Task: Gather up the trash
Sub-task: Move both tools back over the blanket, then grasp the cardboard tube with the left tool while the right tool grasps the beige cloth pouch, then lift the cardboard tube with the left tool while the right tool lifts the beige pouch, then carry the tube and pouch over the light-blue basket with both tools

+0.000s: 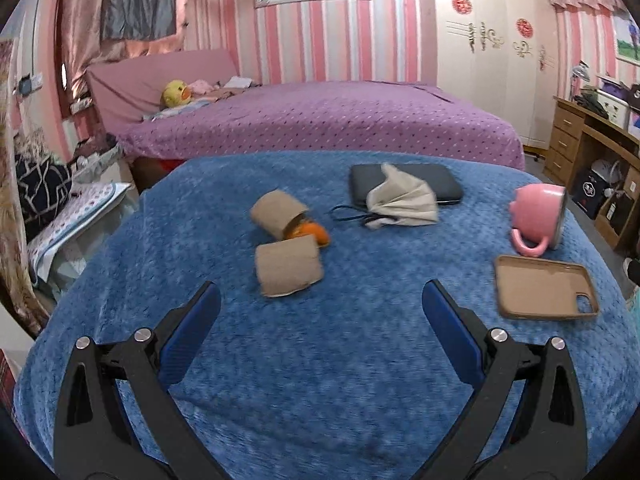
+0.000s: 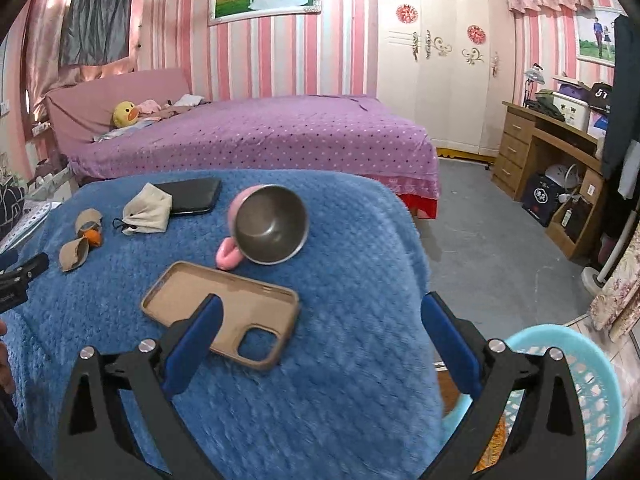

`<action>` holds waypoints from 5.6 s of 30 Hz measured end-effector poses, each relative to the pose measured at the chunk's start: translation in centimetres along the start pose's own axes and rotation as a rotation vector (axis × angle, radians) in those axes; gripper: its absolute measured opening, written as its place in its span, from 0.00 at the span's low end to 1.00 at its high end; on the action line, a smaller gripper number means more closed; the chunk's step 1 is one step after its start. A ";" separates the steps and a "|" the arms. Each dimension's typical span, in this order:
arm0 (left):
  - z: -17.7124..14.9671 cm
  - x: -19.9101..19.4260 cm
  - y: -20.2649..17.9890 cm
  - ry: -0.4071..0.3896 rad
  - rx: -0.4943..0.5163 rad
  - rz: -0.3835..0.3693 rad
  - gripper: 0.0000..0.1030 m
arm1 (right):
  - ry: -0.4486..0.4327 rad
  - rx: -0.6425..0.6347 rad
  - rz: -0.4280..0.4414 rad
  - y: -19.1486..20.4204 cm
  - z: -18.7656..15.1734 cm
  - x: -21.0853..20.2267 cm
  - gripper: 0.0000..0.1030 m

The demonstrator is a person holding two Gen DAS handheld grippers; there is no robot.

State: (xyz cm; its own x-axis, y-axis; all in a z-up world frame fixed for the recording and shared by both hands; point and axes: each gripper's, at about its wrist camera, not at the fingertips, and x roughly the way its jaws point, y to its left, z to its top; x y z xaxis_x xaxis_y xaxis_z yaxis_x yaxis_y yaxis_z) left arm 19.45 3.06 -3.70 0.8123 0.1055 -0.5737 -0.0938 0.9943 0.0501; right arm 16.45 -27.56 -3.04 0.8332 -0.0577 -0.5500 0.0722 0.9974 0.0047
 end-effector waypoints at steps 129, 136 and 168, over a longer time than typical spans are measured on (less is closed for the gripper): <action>-1.4 -8.4 -16.1 -0.064 0.118 -0.184 0.51 | 0.024 0.048 -0.147 -14.3 -3.5 -6.7 0.37; -2.3 -8.7 -19.5 -0.072 0.164 -0.206 0.51 | 0.044 0.070 -0.207 -18.5 -4.8 -7.3 0.38; -6.9 -13.0 -39.4 -0.029 0.323 -0.512 0.65 | 0.053 0.186 -0.264 -26.7 -7.7 -9.2 0.38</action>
State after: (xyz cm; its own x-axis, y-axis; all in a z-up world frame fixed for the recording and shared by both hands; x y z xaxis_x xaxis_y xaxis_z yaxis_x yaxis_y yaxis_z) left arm 8.55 -37.57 -3.86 0.7234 -0.3920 -0.5683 0.4893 0.8719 0.0214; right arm 2.61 -53.32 -4.57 0.7434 -0.3059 -0.5948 0.3844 0.9231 0.0057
